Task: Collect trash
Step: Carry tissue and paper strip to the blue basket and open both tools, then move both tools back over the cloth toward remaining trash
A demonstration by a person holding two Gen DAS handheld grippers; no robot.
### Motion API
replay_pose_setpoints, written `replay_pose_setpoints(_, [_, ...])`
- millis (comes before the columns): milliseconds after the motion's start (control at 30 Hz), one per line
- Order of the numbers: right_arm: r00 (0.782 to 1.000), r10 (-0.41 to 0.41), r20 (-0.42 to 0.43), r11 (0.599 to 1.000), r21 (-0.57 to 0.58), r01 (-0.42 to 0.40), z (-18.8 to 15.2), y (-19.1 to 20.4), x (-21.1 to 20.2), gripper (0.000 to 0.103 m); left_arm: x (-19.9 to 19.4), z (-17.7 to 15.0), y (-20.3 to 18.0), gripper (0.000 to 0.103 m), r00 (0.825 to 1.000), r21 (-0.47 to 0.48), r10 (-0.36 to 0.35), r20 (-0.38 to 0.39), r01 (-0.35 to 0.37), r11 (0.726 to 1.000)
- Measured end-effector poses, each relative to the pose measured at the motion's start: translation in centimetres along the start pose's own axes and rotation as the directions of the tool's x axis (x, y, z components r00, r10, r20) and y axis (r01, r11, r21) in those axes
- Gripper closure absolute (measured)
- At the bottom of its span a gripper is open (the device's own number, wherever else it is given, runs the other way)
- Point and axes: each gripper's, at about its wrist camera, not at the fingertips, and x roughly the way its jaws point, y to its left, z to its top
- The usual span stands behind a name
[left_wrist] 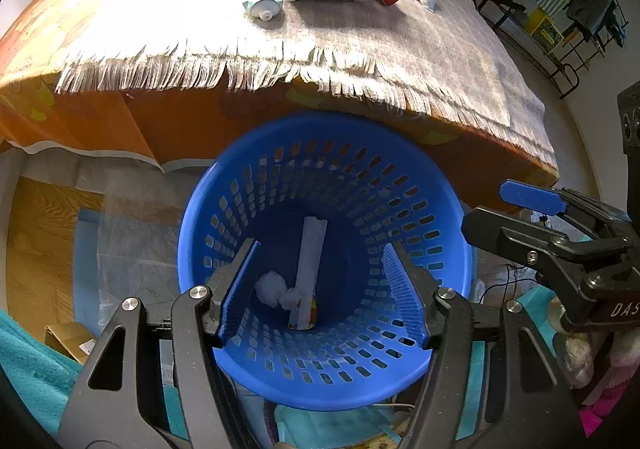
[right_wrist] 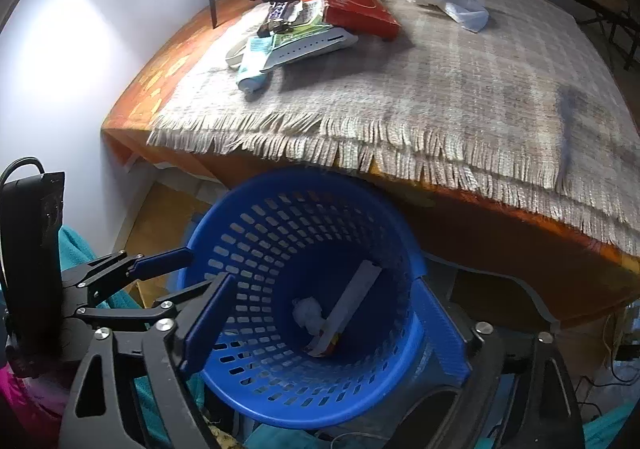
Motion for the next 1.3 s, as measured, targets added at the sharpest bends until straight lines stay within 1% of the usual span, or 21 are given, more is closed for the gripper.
replay_pose_setpoints(267, [0.999,-0.032,0.009,0.999,0.011,0.032,0.8,-0.6,-0.5,0.002,-0.1,0.7,0.2,0.038,1.0,-0.001,-0.005,0.007,0.005,1.0])
replay_pose_setpoints(433, [0.999,-0.039,0.005,0.999,0.034,0.039,1.8,-1.4,-0.6,0.002,-0.5,1.7,0.4,0.038,1.0,0.001,-0.006,0.02,0.006,1.0])
replay_pose_setpoints(567, [0.998,-0.044,0.039,0.998,0.055,0.042,2.9,-2.4,-1.3,0.002,-0.9,2.7,0.8,0.038,0.999,0.0,-0.005,0.032,0.005,1.0])
replay_pose_setpoints(667, [0.995,-0.063,0.077,0.997,0.058,0.058,3.9,-3.1,-2.0,0.002,-1.1,3.6,1.0,0.038,0.999,-0.004,-0.007,0.04,0.007,1.0])
replay_pose_setpoints(900, [0.988,-0.087,0.13,0.995,0.054,0.08,6.5,-4.2,-3.1,0.003,-1.8,6.7,1.6,0.038,0.997,-0.013,-0.006,0.073,0.007,1.0])
replay_pose_setpoints(1033, [0.985,-0.087,0.151,0.995,0.052,0.08,8.2,-4.9,-3.6,0.005,-2.4,8.9,1.8,0.038,0.995,-0.008,-0.002,0.101,0.003,1.0])
replay_pose_setpoints(1300, [0.976,-0.118,0.183,0.993,0.029,0.115,11.8,-6.0,-4.0,0.005,-2.8,13.6,2.8,0.038,0.991,-0.019,-0.005,0.137,0.007,1.0])
